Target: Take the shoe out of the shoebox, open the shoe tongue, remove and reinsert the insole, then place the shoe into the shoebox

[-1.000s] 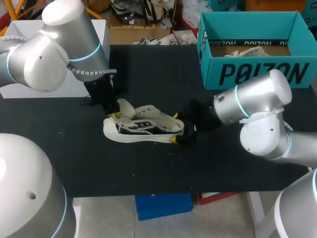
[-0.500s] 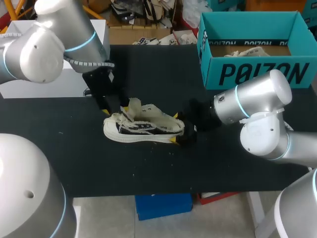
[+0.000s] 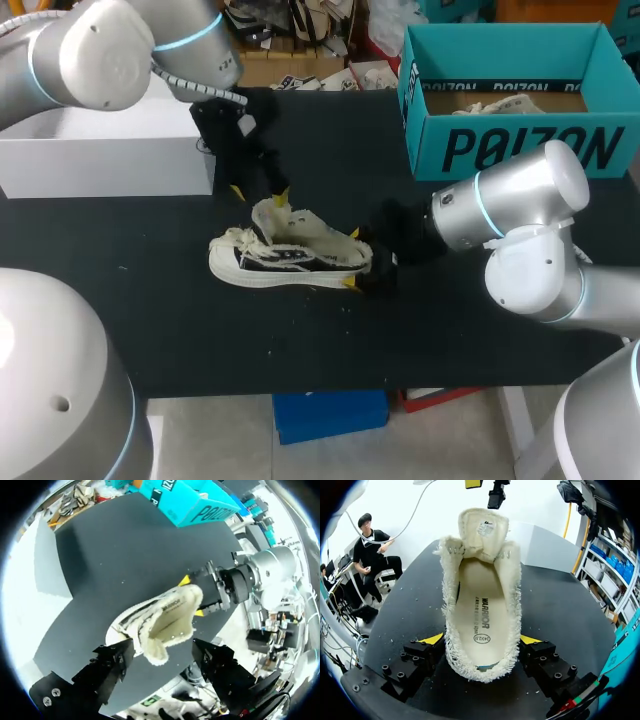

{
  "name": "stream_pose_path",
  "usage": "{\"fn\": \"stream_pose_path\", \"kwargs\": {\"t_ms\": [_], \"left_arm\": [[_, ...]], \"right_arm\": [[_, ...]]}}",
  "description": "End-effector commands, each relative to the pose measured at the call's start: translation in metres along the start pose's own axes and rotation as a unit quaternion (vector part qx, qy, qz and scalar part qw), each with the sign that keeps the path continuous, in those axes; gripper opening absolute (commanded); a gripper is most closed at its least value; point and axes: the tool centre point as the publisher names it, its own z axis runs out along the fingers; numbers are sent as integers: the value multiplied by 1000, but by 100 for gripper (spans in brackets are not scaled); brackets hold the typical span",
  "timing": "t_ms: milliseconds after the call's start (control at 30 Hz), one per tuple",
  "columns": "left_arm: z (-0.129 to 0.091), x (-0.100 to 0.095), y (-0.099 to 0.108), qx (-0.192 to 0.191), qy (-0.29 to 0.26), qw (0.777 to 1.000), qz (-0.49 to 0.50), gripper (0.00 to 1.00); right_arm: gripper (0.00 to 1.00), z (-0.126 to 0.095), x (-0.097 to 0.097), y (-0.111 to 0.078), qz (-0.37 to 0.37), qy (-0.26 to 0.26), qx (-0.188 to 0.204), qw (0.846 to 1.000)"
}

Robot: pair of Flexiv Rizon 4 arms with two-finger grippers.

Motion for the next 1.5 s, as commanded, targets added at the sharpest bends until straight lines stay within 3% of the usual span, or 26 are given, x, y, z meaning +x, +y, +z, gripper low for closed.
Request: {"fn": "stream_pose_path", "kwargs": {"t_ms": [33, 200, 767, 967, 1067, 1200, 1233, 1267, 1300, 1500], "left_arm": [[6, 15, -22, -34, -7, 964, 263, 0], [21, 24, -30, -31, -1, 944, 328, 0], [21, 20, -30, -26, 12, 944, 328, 0], [29, 18, -27, -33, -14, 916, 400, 0], [32, 18, -25, -23, 6, 897, 441, 0], [39, 21, -19, -38, 28, 872, 488, 0], [39, 21, -19, -38, 28, 872, 488, 12], [39, 21, -19, -38, 28, 872, 488, 11], [39, 21, -19, -38, 28, 872, 488, 0], [39, 21, -19, -38, 28, 872, 488, 0]], "right_arm": [[0, 2, 1, -1, 0, -1, 1, 1000], [0, 2, 1, -1, 0, -1, 1, 1000], [0, 2, 1, -1, 0, -1, 1, 1000], [0, 2, 1, -1, 0, -1, 1, 1000], [0, 2, 1, -1, 0, -1, 1, 1000], [0, 2, 1, -1, 0, -1, 1, 1000], [0, 2, 1, -1, 0, -1, 1, 1000], [0, 2, 1, -1, 0, -1, 1, 1000], [0, 2, 1, -1, 0, -1, 1, 1000], [0, 2, 1, -1, 0, -1, 1, 1000]]}}
